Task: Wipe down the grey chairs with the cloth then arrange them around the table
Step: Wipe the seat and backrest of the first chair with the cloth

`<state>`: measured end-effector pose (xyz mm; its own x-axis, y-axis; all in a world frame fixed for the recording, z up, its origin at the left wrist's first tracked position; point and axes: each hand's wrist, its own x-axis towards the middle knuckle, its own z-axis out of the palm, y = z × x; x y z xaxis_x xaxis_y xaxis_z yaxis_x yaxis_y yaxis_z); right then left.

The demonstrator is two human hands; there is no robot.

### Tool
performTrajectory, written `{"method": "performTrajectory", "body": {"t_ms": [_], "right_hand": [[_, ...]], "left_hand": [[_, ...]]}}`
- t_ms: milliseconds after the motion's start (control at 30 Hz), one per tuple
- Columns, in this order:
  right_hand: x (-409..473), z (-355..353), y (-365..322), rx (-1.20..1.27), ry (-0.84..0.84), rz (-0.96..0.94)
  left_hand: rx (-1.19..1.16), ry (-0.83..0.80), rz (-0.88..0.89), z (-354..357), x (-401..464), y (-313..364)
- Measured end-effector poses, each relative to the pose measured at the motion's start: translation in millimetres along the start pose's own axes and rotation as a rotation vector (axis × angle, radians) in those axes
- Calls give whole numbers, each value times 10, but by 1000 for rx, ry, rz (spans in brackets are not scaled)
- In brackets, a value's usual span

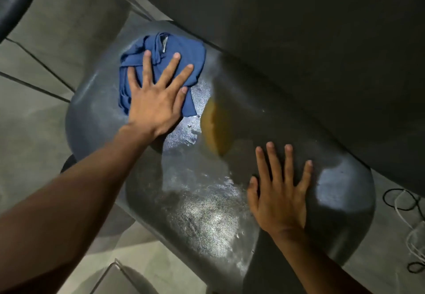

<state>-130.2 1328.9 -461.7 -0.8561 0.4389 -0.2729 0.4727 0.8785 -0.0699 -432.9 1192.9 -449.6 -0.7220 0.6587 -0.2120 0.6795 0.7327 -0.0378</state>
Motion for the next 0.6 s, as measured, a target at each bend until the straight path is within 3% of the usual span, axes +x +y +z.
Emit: {"method": "performTrajectory", "body": {"t_ms": [133,300,600], "right_hand": [[-4,8,4,8,10,1],[-5,8,-1,4,22,-2],[-2,19,-17,1,34,7]], "left_hand": [[26,18,-65,-115,85,-202],[-64,4,-163,-10,214,114],[-112,-51,75,79,-72,623]]}}
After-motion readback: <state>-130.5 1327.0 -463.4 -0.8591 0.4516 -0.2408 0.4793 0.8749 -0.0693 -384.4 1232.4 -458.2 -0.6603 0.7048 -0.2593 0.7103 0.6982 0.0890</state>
